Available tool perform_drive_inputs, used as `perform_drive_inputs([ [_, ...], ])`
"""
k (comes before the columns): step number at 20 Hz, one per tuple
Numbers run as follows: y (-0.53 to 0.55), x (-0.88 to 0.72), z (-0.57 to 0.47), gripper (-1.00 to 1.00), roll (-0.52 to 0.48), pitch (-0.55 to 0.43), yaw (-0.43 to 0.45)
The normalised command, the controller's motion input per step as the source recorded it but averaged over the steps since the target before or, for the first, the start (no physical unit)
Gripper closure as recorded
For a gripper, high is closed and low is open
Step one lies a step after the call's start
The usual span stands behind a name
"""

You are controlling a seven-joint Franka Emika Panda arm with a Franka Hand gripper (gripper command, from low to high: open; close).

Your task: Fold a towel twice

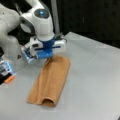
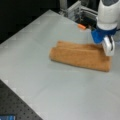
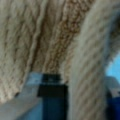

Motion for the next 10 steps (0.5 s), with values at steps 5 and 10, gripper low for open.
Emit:
perform_drive_inputs([
  [5,0.11,-0.5,-0.2,1.0,0.1,-0.209,-0.082],
  [10,0.09,-0.46,-0.28,-1.0,0.136,-0.304,-0.047],
])
